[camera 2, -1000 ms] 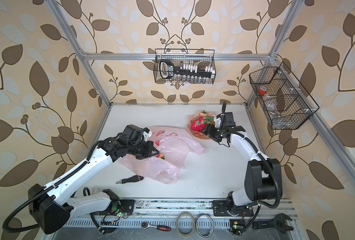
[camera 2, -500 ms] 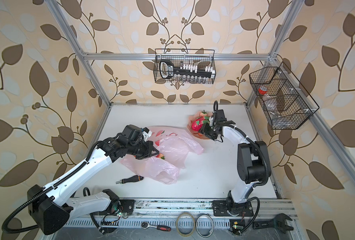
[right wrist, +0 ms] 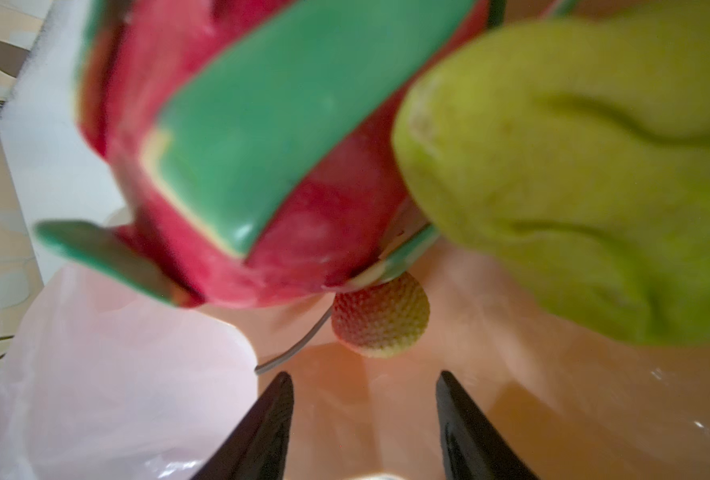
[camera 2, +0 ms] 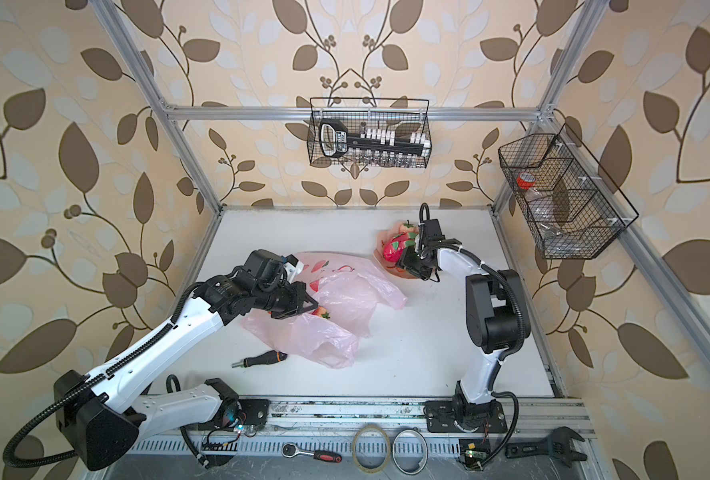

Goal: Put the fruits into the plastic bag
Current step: 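Lower the right gripper onto the red lychee on the plate and grasp it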

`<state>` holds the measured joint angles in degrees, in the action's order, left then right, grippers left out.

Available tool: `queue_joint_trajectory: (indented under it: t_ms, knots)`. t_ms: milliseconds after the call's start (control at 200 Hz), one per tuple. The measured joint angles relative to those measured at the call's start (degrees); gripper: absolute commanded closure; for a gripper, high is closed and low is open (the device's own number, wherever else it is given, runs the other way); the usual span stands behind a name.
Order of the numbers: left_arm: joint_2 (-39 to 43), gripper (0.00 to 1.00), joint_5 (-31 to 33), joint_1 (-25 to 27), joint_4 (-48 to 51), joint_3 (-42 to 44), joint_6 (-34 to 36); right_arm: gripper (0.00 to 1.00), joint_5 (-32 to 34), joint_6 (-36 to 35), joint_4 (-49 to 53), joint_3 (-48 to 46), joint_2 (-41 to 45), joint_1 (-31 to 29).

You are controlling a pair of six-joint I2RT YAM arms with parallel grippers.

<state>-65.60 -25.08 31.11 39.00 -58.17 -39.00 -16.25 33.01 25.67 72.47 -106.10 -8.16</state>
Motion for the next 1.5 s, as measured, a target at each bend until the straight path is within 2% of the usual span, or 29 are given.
queue_joint_trajectory:
  t_ms: [505, 770, 1020, 1275, 1500]
  knots:
    - [0.61, 1.00, 0.00, 0.00, 0.02, 0.63, 0.00, 0.46, 2.36, 1.05, -0.55, 3.72, -4.28, -0.63]
    - [0.63, 1.00, 0.00, 0.00, 0.13, 0.63, 0.00, 0.55, 2.97, 1.55, -0.52, 4.37, -5.73, -0.83]
    - [0.63, 1.00, 0.00, 0.00, 0.22, 0.63, 0.00, 0.68, 4.07, 1.42, -0.52, 4.50, -5.77, -1.14]
    - [0.63, 1.00, 0.00, 0.00, 0.20, 0.63, 0.00, 0.70, 5.20, 0.55, 0.59, 4.50, -4.37, -1.86]
    - [0.63, 1.00, 0.00, 0.00, 0.17, 0.63, 0.00, 0.71, 5.79, -0.94, 1.57, 4.50, 0.50, -2.23]
